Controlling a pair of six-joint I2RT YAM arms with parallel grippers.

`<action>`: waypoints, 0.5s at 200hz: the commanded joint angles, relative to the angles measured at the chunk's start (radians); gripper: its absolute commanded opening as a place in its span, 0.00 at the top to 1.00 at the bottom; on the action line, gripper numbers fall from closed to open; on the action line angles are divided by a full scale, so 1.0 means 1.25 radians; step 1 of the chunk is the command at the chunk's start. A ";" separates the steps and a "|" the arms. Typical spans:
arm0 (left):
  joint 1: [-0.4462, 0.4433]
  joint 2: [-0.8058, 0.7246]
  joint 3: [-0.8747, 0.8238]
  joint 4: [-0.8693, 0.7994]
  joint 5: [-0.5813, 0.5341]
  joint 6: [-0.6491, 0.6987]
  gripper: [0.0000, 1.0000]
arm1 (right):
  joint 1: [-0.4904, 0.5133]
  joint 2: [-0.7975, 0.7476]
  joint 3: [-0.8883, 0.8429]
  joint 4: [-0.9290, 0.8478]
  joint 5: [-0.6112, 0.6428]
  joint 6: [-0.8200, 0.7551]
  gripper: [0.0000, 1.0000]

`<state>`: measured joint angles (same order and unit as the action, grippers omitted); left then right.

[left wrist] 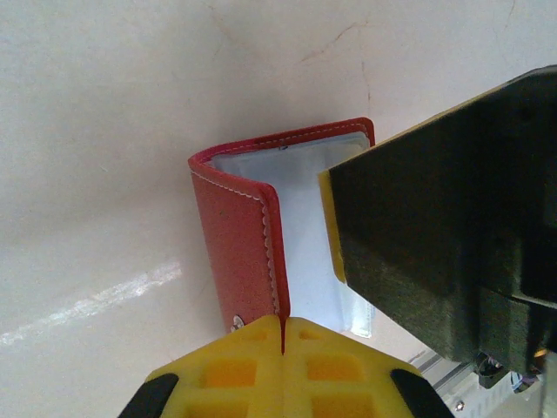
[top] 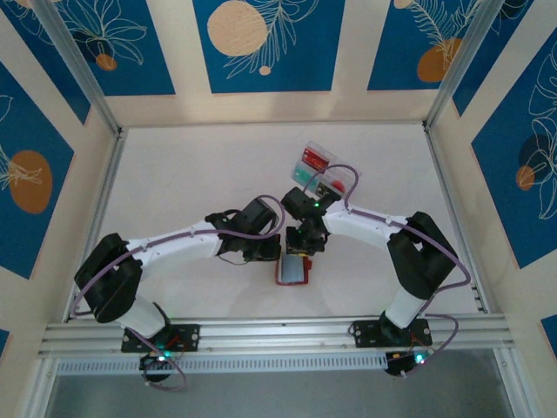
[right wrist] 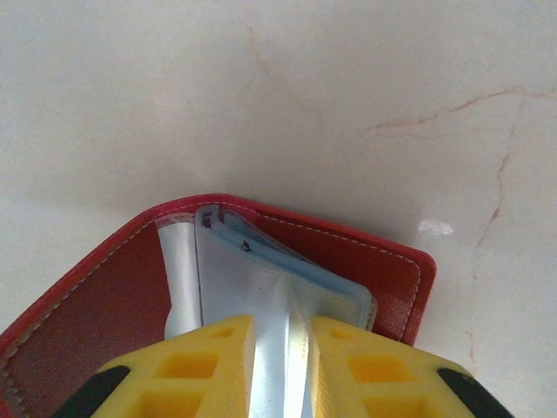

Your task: Put the credit cards into the card holder

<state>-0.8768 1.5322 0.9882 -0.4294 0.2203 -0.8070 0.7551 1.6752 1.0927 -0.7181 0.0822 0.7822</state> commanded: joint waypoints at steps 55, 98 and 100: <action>0.053 -0.050 -0.110 0.116 0.100 -0.100 1.00 | -0.005 -0.055 -0.002 0.001 -0.062 -0.012 1.00; 0.084 -0.085 -0.211 0.227 0.142 -0.152 1.00 | -0.006 -0.051 0.011 0.067 -0.175 0.007 1.00; 0.085 -0.086 -0.214 0.229 0.142 -0.152 1.00 | -0.005 -0.050 0.012 0.070 -0.178 0.008 1.00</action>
<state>-0.7837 1.4570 0.7677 -0.2329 0.3363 -0.9394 0.7479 1.6192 1.0916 -0.6861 -0.0284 0.7746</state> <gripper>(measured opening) 0.040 0.051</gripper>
